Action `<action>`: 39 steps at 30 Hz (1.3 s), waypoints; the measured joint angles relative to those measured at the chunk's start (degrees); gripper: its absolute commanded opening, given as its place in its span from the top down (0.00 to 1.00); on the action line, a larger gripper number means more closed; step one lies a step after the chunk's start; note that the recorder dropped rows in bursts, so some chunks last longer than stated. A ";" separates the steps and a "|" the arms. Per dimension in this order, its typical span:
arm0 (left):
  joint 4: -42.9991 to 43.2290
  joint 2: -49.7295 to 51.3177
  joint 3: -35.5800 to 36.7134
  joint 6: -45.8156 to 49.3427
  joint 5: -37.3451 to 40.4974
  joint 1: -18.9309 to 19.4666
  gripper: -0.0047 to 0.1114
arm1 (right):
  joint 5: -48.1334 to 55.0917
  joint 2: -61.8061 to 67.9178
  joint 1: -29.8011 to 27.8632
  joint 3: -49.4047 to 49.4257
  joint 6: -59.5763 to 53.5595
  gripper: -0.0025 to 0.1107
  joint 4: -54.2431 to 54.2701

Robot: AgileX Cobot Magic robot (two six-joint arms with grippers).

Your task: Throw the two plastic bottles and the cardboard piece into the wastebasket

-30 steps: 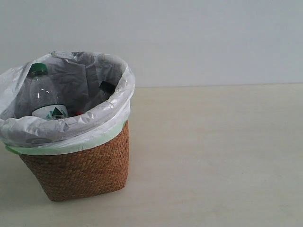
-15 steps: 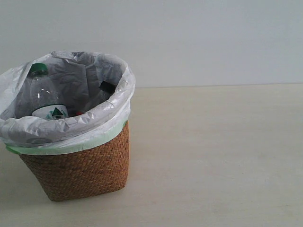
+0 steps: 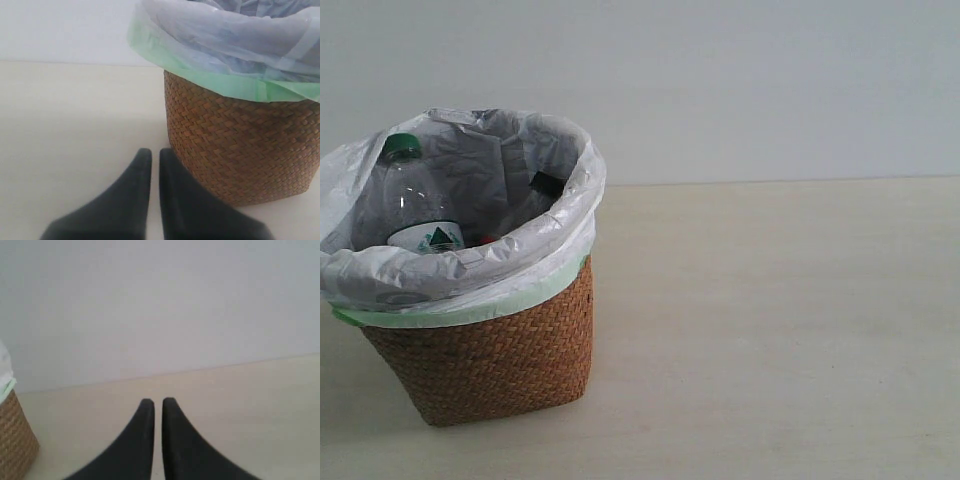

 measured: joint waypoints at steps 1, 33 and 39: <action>0.00 0.00 0.00 0.00 0.00 0.00 0.91 | 0.20 0.00 0.00 0.14 -1.08 0.95 0.00; 0.00 0.00 0.00 0.00 0.00 0.00 0.91 | 17.84 0.00 0.00 0.37 -2.77 0.95 -1.34; 0.00 0.00 0.00 0.00 0.00 0.00 0.91 | 17.84 0.00 0.00 0.37 -2.54 0.95 -1.34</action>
